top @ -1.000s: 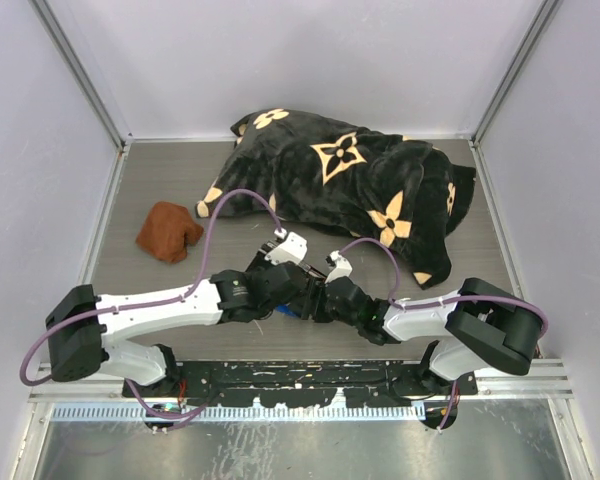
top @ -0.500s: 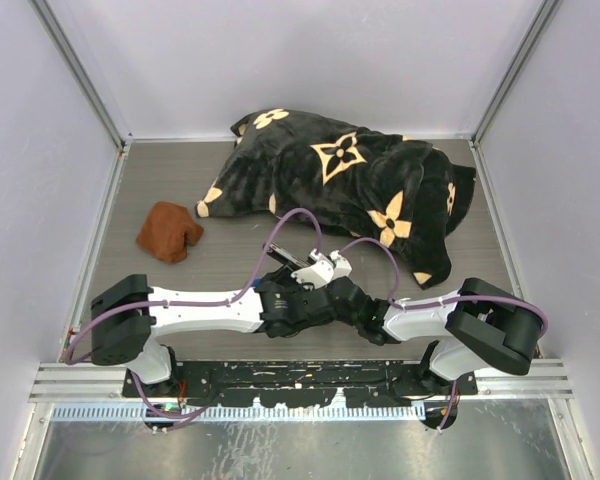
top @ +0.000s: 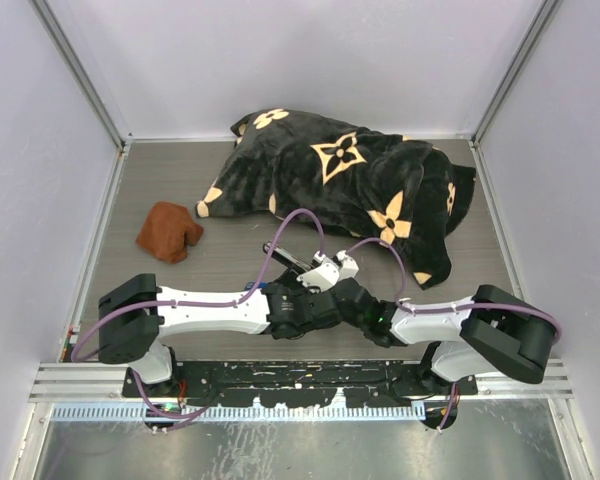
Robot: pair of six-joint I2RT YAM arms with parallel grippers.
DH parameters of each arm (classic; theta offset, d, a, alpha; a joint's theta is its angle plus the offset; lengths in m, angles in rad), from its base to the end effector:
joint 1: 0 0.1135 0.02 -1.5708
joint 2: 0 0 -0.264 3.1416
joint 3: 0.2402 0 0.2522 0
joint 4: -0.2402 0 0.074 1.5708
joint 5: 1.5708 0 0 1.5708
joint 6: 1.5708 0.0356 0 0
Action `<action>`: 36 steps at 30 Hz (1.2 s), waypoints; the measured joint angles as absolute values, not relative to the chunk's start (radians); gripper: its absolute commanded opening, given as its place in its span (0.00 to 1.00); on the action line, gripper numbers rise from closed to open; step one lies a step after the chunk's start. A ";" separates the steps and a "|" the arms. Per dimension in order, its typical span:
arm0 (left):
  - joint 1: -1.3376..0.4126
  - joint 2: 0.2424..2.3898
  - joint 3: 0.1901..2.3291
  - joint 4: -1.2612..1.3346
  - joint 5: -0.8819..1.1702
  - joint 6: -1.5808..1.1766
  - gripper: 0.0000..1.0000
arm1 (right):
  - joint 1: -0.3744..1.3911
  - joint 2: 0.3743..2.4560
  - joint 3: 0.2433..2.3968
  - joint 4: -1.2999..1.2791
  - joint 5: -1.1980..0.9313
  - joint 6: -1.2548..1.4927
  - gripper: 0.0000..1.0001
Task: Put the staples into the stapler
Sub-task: Close the stapler at the center of the board.
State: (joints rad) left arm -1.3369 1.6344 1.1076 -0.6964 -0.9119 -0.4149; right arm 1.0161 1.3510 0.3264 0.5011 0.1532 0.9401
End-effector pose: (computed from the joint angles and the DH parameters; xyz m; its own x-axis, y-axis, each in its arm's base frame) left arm 0.0995 -0.2963 0.2156 -0.4143 0.6742 -0.6114 0.4001 0.7383 0.5430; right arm 0.1287 0.1973 0.1384 -0.7775 0.2605 -0.5723 -0.2417 0.7164 0.6545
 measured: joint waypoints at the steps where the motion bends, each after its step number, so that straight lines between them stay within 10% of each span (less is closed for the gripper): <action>1: -1.337 1.634 1.108 -0.688 -0.890 -0.426 0.49 | 1.016 1.346 0.325 0.498 0.155 0.939 0.58; 26: -1.323 1.331 0.938 -0.502 -0.562 -0.458 0.96 | 1.012 0.837 0.228 0.224 0.332 0.643 0.81; 36: -0.833 1.018 0.751 -0.463 -0.248 -0.519 1.00 | 1.012 1.059 0.494 0.150 0.139 0.234 0.84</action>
